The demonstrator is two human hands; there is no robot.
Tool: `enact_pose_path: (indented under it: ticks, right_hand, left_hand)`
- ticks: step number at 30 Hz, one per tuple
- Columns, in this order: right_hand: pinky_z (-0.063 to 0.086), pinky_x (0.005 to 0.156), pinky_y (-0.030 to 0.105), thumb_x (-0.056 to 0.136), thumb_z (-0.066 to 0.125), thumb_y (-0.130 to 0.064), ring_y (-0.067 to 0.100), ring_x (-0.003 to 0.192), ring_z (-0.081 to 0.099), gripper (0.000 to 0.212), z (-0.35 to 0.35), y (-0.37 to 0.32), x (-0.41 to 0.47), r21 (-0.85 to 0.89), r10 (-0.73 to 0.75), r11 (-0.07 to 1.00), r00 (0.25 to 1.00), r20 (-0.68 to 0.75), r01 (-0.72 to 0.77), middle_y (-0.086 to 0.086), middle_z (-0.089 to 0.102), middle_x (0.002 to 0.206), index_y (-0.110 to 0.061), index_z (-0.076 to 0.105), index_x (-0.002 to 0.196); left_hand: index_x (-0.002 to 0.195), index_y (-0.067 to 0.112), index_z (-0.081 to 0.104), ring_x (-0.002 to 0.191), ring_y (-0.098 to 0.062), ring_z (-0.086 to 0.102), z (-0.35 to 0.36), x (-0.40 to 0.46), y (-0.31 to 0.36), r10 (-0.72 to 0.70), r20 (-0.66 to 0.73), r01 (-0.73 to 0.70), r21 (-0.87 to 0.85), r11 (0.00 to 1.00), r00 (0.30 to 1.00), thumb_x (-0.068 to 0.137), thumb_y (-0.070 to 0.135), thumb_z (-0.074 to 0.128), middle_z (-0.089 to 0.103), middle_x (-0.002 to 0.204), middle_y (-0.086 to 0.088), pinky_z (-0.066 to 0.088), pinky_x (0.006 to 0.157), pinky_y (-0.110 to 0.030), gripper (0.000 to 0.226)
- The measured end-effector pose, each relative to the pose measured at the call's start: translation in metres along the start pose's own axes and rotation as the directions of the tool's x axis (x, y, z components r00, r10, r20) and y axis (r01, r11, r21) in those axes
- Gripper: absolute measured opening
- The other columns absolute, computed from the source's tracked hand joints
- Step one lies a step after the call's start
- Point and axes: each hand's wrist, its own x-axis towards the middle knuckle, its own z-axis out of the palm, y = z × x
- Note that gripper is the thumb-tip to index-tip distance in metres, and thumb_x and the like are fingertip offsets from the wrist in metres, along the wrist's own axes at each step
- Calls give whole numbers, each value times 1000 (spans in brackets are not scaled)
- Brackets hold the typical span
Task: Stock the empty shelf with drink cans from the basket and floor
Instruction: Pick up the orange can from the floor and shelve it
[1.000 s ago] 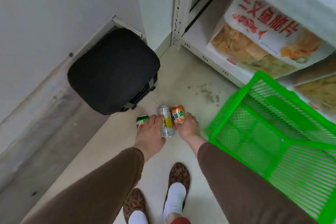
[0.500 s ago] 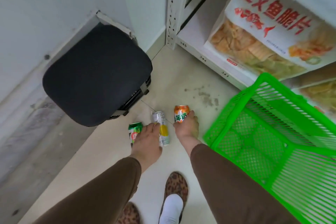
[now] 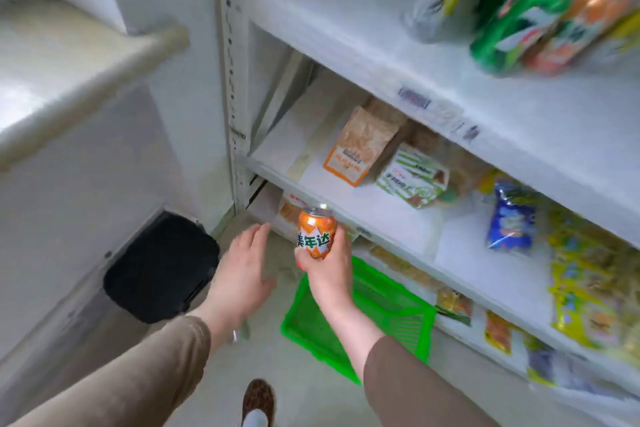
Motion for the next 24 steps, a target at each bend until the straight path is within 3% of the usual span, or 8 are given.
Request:
enact_pose_path:
  ticks: [5, 9, 13, 17, 21, 24]
  right_hand:
    - [52, 96, 41, 62, 76, -44, 17, 110, 63, 80, -126, -106, -19, 107, -120, 985, 981, -151, 137, -3, 61, 122, -24, 48, 134]
    - [53, 93, 37, 61, 78, -48, 13, 105, 64, 79, -205, -161, -16, 136, -167, 970, 960, -226, 201, -6, 64, 120, -30, 48, 132]
    - [55, 91, 41, 62, 80, -46, 15, 104, 66, 75, -268, -180, 9, 144, -183, 962, 942, -283, 230, -5, 66, 118, -32, 48, 128]
    - [56, 91, 43, 66, 84, -33, 15, 100, 67, 68, -314, -177, 56, 149, -153, 969, 955, -254, 195, -3, 66, 115, -30, 49, 124]
    - [47, 90, 31, 71, 86, -29, 18, 107, 58, 73, -347, -166, 110, 117, -133, 980, 967, -219, 161, 5, 54, 121, -27, 47, 132]
    - [52, 92, 37, 65, 87, -36, 20, 106, 61, 76, -356, -156, 151, 119, -132, 980, 972, -195, 157, 6, 57, 120, -30, 47, 129]
  left_hand:
    - [151, 11, 26, 136, -29, 34, -96, -15, 107, 235, -130, -235, 18, 972, 963, 68, 29, 78, 32, 151, -10, 30, 115, -37, 100]
    - [150, 13, 27, 133, -28, 36, -141, -7, 178, 370, -178, -366, 53, 929, 912, 67, 32, 74, 34, 149, -8, 34, 112, -39, 97]
    - [150, 14, 25, 135, -30, 33, -158, 19, 242, 418, -172, -415, 58, 908, 892, 70, 38, 74, 33, 150, -8, 35, 111, -43, 97]
    - [150, 16, 22, 138, -28, 29, -153, 56, 298, 444, -152, -436, 86, 896, 883, 74, 39, 70, 31, 150, -6, 33, 112, -43, 93]
    - [152, 15, 20, 139, -27, 27, -140, 95, 344, 426, -119, -416, 96, 904, 897, 77, 38, 70, 29, 151, -6, 31, 113, -42, 92]
    - [152, 16, 18, 138, -26, 26, -132, 118, 368, 381, -103, -373, 96, 923, 919, 79, 37, 69, 28, 151, -5, 33, 111, -41, 92]
